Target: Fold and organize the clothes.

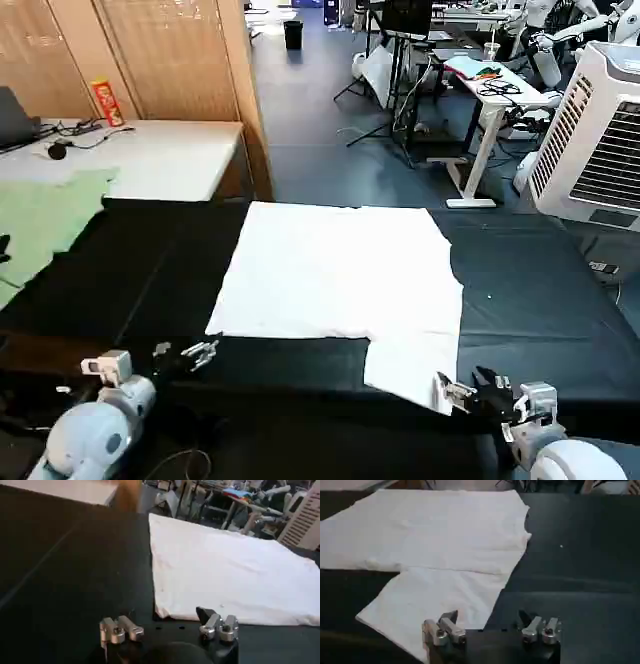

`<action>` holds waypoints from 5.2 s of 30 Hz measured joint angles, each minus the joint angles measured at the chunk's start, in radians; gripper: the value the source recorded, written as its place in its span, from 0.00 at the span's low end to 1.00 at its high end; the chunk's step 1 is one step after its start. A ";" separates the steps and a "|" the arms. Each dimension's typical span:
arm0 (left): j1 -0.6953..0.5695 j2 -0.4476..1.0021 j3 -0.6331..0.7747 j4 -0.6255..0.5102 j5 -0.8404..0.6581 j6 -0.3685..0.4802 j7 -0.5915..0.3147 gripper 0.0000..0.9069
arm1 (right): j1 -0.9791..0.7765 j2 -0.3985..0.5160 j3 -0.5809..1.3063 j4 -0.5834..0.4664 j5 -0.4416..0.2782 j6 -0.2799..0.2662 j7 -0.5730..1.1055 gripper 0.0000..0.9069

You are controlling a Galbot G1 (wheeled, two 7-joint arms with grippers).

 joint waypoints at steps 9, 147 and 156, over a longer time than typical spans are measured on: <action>-0.025 -0.023 0.022 0.034 0.009 -0.021 -0.022 0.08 | -0.005 0.032 -0.032 -0.015 -0.036 0.008 0.006 0.13; 0.144 0.064 -0.004 -0.083 0.231 -0.082 -0.083 0.97 | -0.054 -0.055 -0.013 0.028 0.028 0.031 0.112 0.97; 0.221 0.052 -0.057 -0.149 0.225 -0.046 -0.106 0.97 | -0.119 -0.065 0.023 0.127 0.050 0.005 0.111 0.97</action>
